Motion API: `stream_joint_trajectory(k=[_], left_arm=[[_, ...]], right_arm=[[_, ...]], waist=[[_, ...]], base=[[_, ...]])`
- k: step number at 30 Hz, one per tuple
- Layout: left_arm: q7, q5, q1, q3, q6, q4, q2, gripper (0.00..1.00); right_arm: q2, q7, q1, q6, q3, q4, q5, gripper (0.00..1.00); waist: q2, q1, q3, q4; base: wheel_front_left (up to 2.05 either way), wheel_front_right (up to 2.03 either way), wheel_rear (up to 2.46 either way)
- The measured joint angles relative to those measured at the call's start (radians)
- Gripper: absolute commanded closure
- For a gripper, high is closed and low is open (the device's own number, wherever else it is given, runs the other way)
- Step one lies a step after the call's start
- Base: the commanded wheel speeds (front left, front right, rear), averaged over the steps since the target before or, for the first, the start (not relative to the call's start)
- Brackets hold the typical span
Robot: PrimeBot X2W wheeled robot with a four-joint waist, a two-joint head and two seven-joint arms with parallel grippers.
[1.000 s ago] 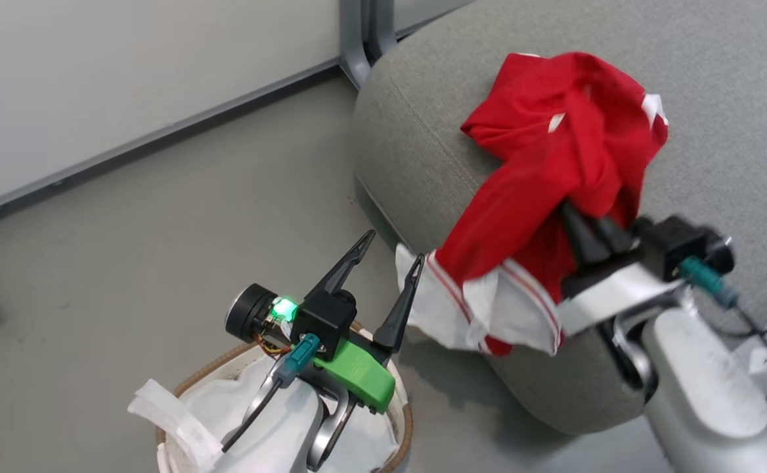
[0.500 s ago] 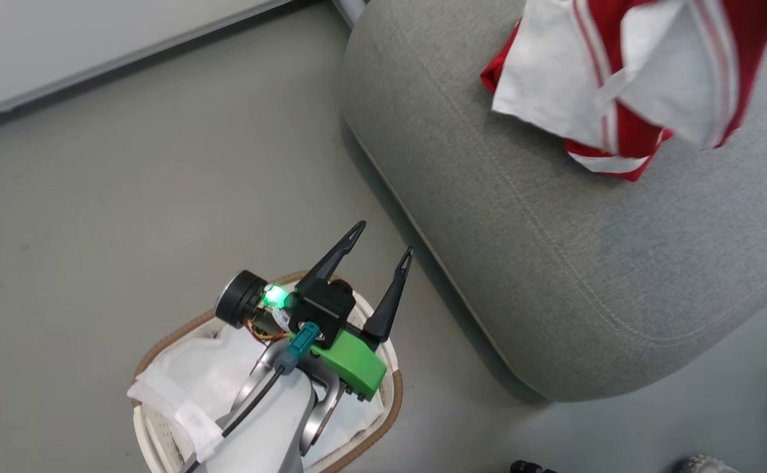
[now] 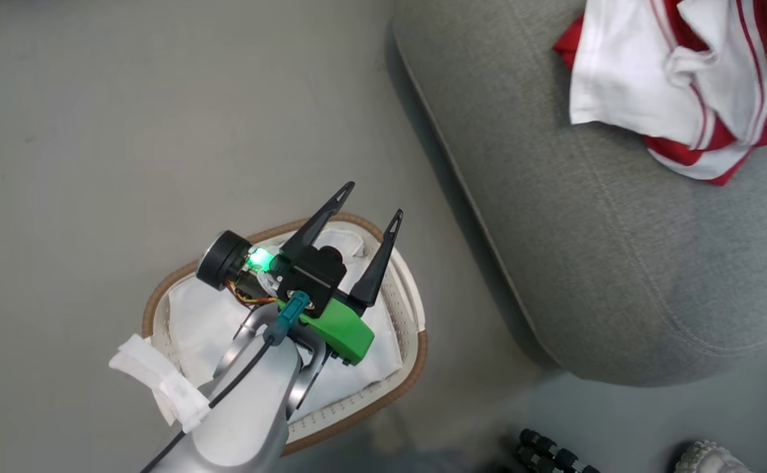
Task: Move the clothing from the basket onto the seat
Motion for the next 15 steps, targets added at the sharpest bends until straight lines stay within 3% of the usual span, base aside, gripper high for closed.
stream_joint_trajectory(k=[4, 5, 6, 7, 15], left_arm=[[0.0, 0.005, -0.007, 0.009, -0.001, -0.001, 0.003, 0.0], [0.0, 0.007, -0.009, 0.011, -0.001, -0.002, 0.003, 0.0], [0.0, 0.008, -0.01, 0.013, -0.001, -0.002, 0.004, 0.0], [0.0, 0.008, -0.01, 0.015, -0.001, -0.003, 0.004, 0.0], [0.0, 0.001, 0.002, 0.033, -0.002, -0.007, -0.002, 0.0]], right_arm=[[0.027, 0.0, 0.022, 0.0, -0.03, 0.067, -0.003, 1.0], [0.035, 0.0, 0.031, 0.0, -0.035, 0.07, -0.006, 0.77], [0.041, 0.0, 0.041, 0.0, -0.042, 0.07, -0.01, 0.34], [0.047, 0.0, 0.049, 0.0, -0.046, 0.069, -0.014, 0.0], [0.088, 0.0, 0.149, 0.0, -0.025, 0.024, -0.027, 0.0]], waist=[[0.0, 0.0, 0.037, 0.03], [0.0, 0.0, 0.044, 0.037], [0.0, 0.0001, 0.05, 0.044], [0.0, 0.0, 0.053, 0.049], [0.0, 0.0, 0.012, 0.064]], base=[[0.0, 0.0, 0.0], [0.0, 0.0, 0.0], [0.0, 0.0, 0.0], [0.0, 0.0, 0.0], [0.0, 0.0, 0.0]])
